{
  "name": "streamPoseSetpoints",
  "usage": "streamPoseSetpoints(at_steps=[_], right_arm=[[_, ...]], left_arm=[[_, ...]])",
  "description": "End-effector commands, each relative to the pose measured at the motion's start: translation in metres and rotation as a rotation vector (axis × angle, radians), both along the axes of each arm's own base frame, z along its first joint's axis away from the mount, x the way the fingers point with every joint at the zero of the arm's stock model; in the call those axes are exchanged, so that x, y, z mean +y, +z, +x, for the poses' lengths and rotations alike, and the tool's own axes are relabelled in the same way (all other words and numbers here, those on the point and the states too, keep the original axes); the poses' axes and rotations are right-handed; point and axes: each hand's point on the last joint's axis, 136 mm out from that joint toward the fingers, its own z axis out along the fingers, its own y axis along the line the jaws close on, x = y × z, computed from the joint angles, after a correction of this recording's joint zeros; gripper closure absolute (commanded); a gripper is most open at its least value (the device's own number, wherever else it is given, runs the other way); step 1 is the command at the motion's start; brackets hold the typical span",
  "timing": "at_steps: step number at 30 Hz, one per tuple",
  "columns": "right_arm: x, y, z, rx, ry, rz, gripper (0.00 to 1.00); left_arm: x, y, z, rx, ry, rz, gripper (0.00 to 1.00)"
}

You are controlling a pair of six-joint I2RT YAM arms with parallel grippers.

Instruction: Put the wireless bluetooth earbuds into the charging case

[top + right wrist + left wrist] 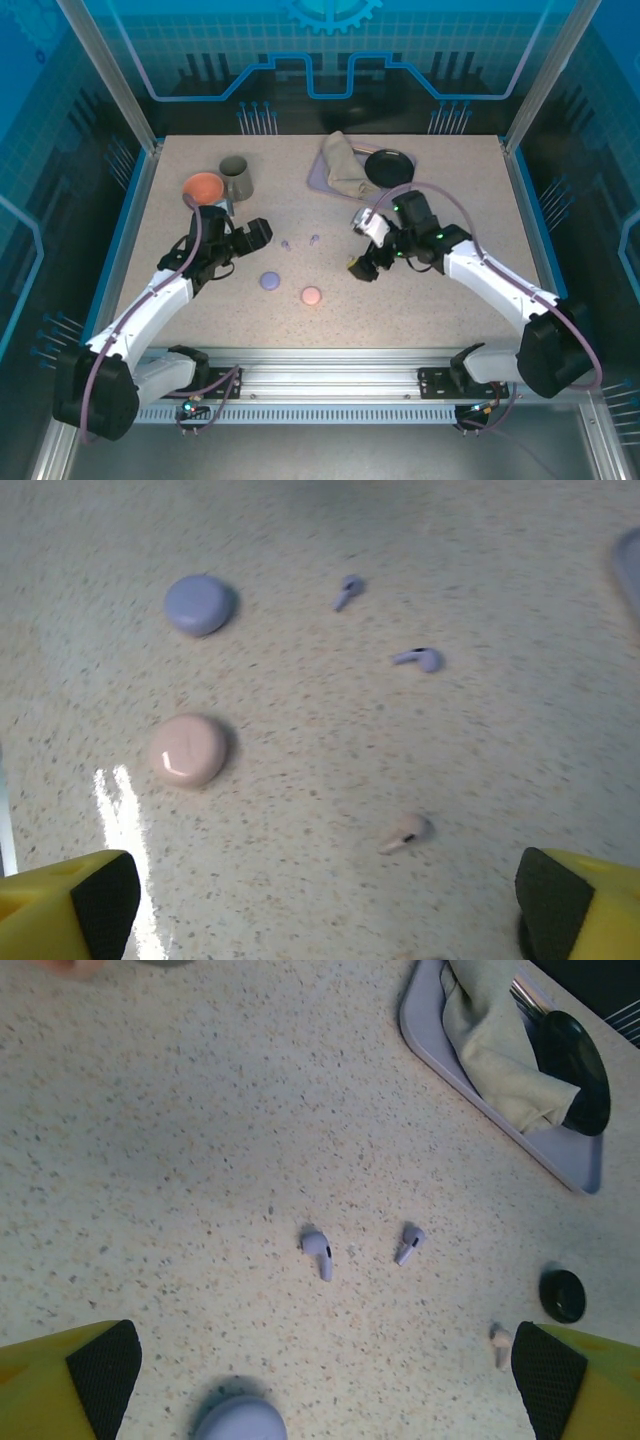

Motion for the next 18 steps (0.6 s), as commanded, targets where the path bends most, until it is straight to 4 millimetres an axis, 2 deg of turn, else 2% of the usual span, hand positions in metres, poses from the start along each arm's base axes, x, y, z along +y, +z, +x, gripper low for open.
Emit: streamPoseSetpoints(at_steps=[1, 9, 18], right_arm=[[0.014, -0.014, -0.004, -0.065, 0.075, -0.074, 0.00], [0.042, -0.061, -0.025, 0.056, 0.194, -0.349, 0.00], [0.071, -0.075, -0.036, 0.211, 0.162, -0.631, 0.01]], left_arm=[[-0.008, -0.007, -0.007, 0.040, -0.032, -0.106, 0.01], [0.016, -0.024, -0.015, 0.121, 0.060, -0.174, 0.01], [0.037, -0.029, -0.018, 0.168, 0.126, -0.237, 0.01]])
